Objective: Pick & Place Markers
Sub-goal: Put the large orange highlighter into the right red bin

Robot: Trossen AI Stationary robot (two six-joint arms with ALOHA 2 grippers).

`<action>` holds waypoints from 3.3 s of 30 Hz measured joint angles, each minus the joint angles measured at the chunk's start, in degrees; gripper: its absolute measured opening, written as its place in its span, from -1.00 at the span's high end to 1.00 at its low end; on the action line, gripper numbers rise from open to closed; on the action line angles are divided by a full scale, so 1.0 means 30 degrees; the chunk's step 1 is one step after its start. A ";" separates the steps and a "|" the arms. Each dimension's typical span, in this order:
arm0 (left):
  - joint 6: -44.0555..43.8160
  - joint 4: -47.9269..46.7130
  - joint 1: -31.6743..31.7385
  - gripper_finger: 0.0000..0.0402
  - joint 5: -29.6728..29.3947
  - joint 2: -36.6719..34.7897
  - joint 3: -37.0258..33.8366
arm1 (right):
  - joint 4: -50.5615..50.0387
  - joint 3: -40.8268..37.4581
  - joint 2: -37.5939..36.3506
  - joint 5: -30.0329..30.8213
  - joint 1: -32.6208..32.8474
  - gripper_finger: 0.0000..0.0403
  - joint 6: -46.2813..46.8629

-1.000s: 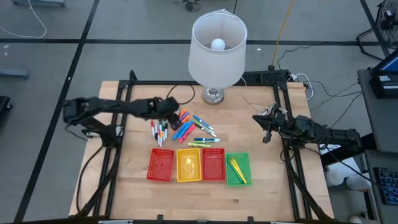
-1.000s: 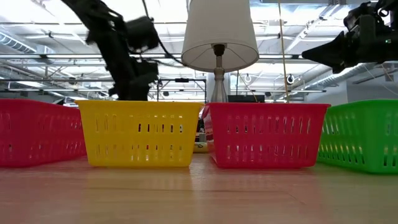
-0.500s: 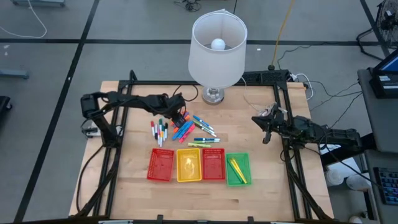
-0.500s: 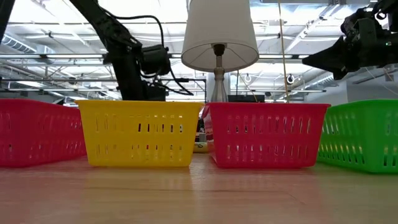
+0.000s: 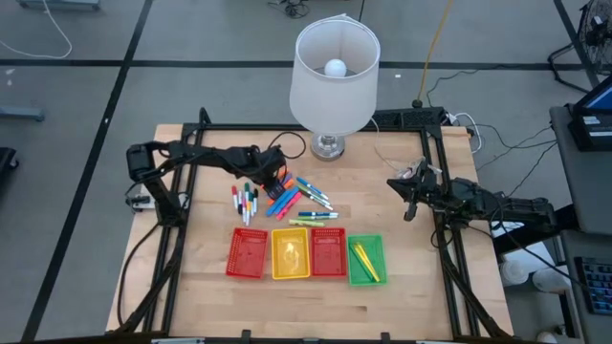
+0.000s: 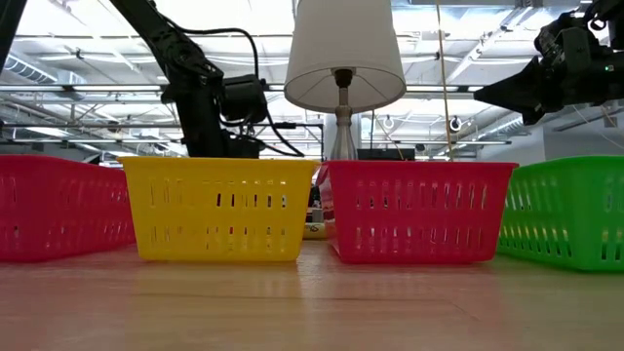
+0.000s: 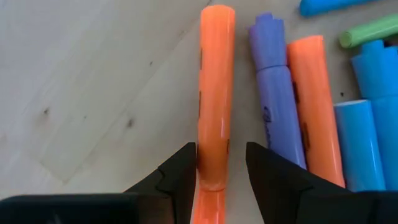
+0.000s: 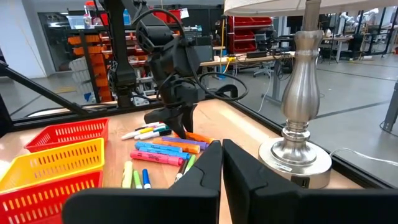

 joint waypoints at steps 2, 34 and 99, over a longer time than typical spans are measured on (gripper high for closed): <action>0.0675 -0.0211 -0.0104 0.27 0.0015 0.0000 0.0000 | 0.0000 0.0000 0.0000 -0.0005 0.0002 1.00 0.0000; 0.1826 -0.0611 -0.0275 0.55 -0.0014 -0.0066 -0.0291 | 0.0000 0.0000 0.0000 -0.0008 0.0000 0.99 0.0000; 0.3460 -0.0760 -0.4973 0.64 -0.1676 -0.9937 -0.0321 | -0.0153 -0.0007 0.0051 -0.0003 0.0004 0.99 0.0277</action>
